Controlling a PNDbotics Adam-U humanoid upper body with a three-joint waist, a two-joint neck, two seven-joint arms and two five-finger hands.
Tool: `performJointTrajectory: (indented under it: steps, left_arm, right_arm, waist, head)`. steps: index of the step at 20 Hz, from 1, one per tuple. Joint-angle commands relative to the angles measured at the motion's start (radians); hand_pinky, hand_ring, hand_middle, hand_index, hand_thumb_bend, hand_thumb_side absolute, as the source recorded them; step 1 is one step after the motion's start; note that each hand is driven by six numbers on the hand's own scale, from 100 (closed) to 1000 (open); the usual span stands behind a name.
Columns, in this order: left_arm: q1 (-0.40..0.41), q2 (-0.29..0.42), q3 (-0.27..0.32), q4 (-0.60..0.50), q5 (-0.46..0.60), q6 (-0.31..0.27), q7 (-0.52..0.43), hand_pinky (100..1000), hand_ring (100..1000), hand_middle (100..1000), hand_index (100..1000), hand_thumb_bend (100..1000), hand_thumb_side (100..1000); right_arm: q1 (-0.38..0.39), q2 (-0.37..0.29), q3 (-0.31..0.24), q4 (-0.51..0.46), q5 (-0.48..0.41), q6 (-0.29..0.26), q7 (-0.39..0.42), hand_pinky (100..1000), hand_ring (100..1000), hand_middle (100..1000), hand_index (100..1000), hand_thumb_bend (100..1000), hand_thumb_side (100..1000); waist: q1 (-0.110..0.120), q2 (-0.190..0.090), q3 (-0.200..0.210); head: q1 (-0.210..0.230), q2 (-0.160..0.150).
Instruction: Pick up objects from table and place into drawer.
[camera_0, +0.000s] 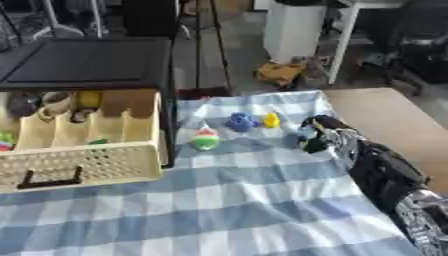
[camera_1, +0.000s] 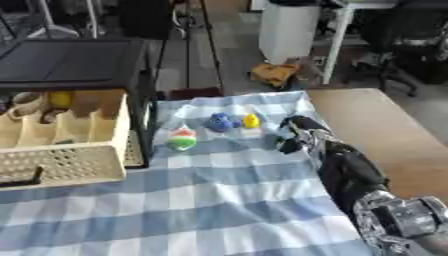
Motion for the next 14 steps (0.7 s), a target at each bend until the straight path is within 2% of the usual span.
performJointTrajectory:
  steps: [1,5,14]
  left_arm:
    - [-0.010,0.009,0.003,-0.019,-0.001,-0.006,0.000,100,100,100,605,392,1000]
    - [-0.010,0.009,0.002,-0.019,0.000,-0.008,-0.001,100,100,100,606,383,1000]
    - [-0.005,0.010,0.002,-0.019,0.000,-0.010,-0.004,100,100,100,606,375,1000]
  right_arm:
    - [-0.008,-0.020,0.007,0.012,0.020,-0.006,-0.022,420,527,631,813,100,270]
    - [-0.008,-0.020,0.007,0.014,0.024,-0.012,-0.059,357,476,551,744,100,213]
    - [-0.008,-0.023,-0.001,-0.020,0.019,-0.027,-0.186,122,325,388,505,100,155]
  waist:
    - [0.004,-0.004,0.001]
    - [0.005,-0.002,0.001]
    - [0.003,-0.006,-0.004]
  head:
    - [-0.002,-0.012]
    - [-0.002,-0.013]
    - [-0.002,-0.016]
